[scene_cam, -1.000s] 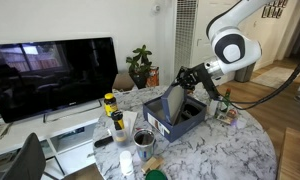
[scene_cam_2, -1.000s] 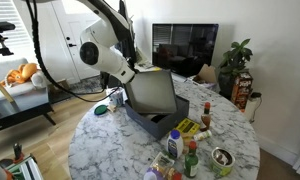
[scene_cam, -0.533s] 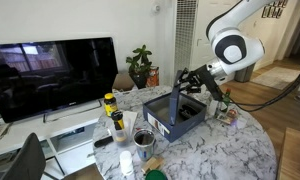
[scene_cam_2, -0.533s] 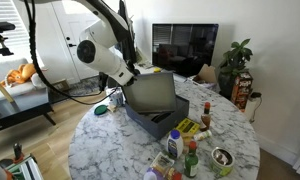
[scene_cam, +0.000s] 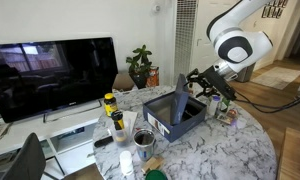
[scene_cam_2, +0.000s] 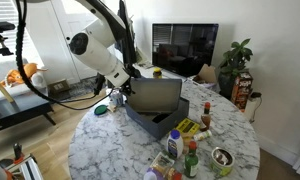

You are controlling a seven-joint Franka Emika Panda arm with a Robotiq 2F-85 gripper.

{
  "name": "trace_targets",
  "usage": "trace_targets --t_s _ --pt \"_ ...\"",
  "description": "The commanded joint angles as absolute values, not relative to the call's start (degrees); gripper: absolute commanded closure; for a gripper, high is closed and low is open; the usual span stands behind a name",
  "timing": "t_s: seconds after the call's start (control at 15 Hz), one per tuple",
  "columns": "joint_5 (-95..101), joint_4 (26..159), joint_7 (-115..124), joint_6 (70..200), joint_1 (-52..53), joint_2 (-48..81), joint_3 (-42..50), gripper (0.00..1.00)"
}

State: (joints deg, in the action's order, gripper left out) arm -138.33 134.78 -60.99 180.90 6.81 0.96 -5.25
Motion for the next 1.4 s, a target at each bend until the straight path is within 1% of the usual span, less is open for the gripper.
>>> trace_targets --t_s 0.0,0.4,0.47,0.53,0.8,1.0,1.27,1.33 --pt "-135.77 137.88 -58.21 185.45 7.08 -2.1 -5.89 0.0" --pt "-135.28 139.12 -61.06 189.55 7.72 -4.26 -4.92 0.0" --pt "-126.62 140.51 -51.17 188.34 7.35 -3.92 -6.73 0.0" --pt "-132.79 138.87 -59.47 187.88 8.13 -2.3 -4.63 0.0" --pt "-130.85 140.36 -57.23 187.0 8.01 -0.19 -4.93 0.0" --pt "-129.19 140.45 -56.62 185.97 7.15 2.89 -6.19 0.0" --pt "-121.23 140.08 -52.88 186.36 4.58 5.24 -10.1 0.0" --pt "-118.88 140.04 -51.52 186.31 3.53 5.66 -11.25 0.02"
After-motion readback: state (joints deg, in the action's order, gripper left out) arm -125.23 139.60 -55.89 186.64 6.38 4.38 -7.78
